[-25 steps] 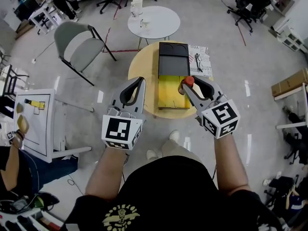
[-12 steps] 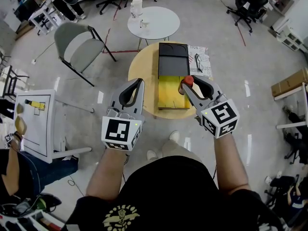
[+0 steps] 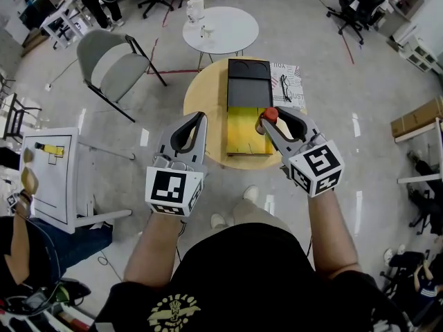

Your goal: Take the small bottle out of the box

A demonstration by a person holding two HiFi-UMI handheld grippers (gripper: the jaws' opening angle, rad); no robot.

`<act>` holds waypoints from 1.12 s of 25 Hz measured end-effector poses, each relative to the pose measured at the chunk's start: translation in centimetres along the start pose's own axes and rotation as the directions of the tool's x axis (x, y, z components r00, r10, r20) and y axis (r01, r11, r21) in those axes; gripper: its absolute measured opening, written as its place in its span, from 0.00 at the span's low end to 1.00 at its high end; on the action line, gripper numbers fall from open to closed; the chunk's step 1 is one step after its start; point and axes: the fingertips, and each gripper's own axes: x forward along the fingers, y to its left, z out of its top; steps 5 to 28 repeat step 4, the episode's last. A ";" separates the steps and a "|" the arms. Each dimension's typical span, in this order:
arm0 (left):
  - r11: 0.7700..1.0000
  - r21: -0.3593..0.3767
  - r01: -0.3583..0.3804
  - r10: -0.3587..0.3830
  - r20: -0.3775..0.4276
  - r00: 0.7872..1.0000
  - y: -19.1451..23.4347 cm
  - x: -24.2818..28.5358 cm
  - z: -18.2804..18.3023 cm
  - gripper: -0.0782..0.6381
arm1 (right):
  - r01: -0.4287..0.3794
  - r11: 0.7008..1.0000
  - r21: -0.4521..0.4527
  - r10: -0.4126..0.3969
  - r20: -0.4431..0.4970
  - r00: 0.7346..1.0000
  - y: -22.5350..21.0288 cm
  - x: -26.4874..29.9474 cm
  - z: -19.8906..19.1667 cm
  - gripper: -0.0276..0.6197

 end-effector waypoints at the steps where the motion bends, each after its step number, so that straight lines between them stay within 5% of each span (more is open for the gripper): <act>1: 1.000 -0.001 0.001 -0.001 -0.001 1.000 0.0 0.1 -0.1 0.13 | -0.001 1.000 0.000 0.001 -0.001 1.000 0.0 0.1 0.0 0.27; 28: 1.000 -0.003 0.002 -0.002 -0.003 1.000 0.1 0.3 -0.2 0.13 | -0.005 1.000 0.001 0.005 -0.006 1.000 -0.1 0.4 -0.2 0.27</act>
